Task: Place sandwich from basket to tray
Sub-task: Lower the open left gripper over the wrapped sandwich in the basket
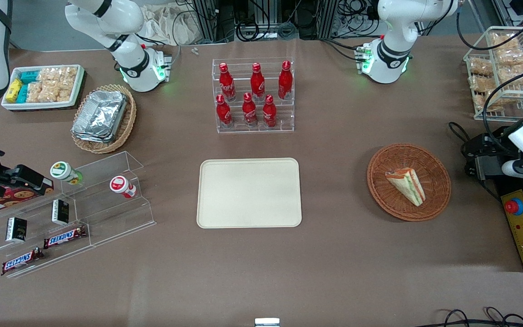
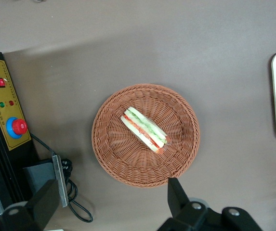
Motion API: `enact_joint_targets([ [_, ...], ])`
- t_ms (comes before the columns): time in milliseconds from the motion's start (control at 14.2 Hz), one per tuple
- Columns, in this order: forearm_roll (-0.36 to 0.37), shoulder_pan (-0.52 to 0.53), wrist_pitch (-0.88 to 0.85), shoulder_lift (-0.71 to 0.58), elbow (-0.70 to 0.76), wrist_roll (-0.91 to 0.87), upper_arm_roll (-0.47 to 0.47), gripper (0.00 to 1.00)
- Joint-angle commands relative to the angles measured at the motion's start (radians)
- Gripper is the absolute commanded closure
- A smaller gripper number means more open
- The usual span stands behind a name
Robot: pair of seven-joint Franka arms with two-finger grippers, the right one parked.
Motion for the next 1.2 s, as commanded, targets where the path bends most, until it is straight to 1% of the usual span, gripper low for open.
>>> enact_joint_targets([
  [0,-0.012,-0.006,-0.012,0.014,0.025,0.0,0.001,0.0],
  [211,-0.012,-0.007,-0.013,0.02,0.031,-0.024,-0.002,0.0],
  [282,-0.012,-0.01,-0.013,0.033,0.028,-0.088,-0.004,0.0],
  [423,-0.012,-0.02,-0.004,0.039,-0.018,-0.361,-0.016,0.0],
  [634,-0.02,-0.02,0.045,0.03,-0.121,-0.541,-0.021,0.0],
  [704,-0.018,-0.02,0.086,0.024,-0.173,-0.602,-0.021,0.0],
  [845,-0.018,-0.02,0.219,-0.01,-0.309,-0.701,-0.021,0.0],
  [1127,-0.017,-0.018,0.469,-0.039,-0.53,-0.871,-0.019,0.0],
])
